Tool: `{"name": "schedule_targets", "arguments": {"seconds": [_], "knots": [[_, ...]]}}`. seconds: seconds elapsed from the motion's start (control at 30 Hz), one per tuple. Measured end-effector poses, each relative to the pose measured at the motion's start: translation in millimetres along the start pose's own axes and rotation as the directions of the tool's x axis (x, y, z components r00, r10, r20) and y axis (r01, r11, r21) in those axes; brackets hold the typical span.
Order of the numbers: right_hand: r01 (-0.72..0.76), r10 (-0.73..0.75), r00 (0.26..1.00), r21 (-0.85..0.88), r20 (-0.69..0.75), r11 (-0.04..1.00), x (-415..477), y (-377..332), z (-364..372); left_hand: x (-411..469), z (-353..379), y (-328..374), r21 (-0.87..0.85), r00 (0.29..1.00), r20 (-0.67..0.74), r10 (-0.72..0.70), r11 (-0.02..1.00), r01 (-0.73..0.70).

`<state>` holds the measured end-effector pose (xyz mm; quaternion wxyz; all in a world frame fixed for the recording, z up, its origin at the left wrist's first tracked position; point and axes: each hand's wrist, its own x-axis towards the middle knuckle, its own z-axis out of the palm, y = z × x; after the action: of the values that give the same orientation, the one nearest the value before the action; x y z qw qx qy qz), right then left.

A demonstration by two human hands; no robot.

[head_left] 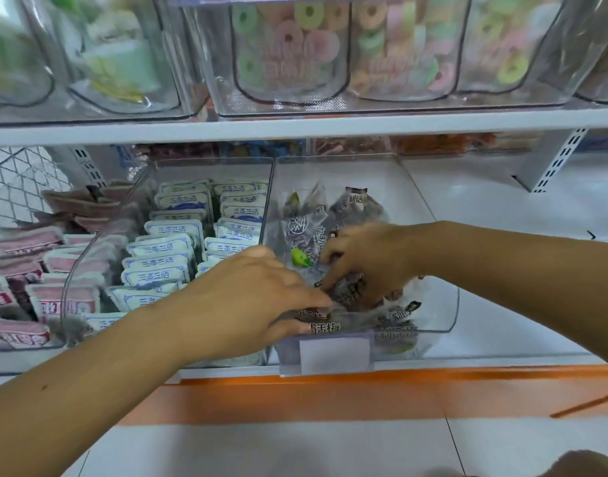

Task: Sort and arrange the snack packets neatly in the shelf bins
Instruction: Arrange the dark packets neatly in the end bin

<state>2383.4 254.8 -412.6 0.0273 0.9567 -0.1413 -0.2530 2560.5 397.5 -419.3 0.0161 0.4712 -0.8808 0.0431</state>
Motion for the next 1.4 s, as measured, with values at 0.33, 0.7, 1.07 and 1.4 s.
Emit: {"name": "schedule_targets", "arguments": {"seconds": [0.33, 0.7, 1.07, 1.4], "knots": [[-0.107, 0.06, 0.968, -0.185, -0.242, 0.977, 0, -15, -13, 0, 10, -4, -0.048, 0.997, -0.07, 0.022, 0.999, -0.025], [-0.16, 0.137, 0.987, 0.4, 0.086, 0.903, 6, 11, -11, -1, 13, -2, -0.047, 0.991, -0.13, 0.017, 0.999, -0.024], [-0.245, 0.207, 0.947, 0.136, 0.245, 0.96, 29, 3, -12, 0, 16, 1, -0.047, 0.988, -0.156, -0.003, 0.999, -0.004], [-0.188, 0.124, 0.981, 0.579, 0.149, 0.793, 8, 15, -14, 0, 18, 3, -0.054, 0.983, -0.181, -0.023, 0.998, 0.014]]}}
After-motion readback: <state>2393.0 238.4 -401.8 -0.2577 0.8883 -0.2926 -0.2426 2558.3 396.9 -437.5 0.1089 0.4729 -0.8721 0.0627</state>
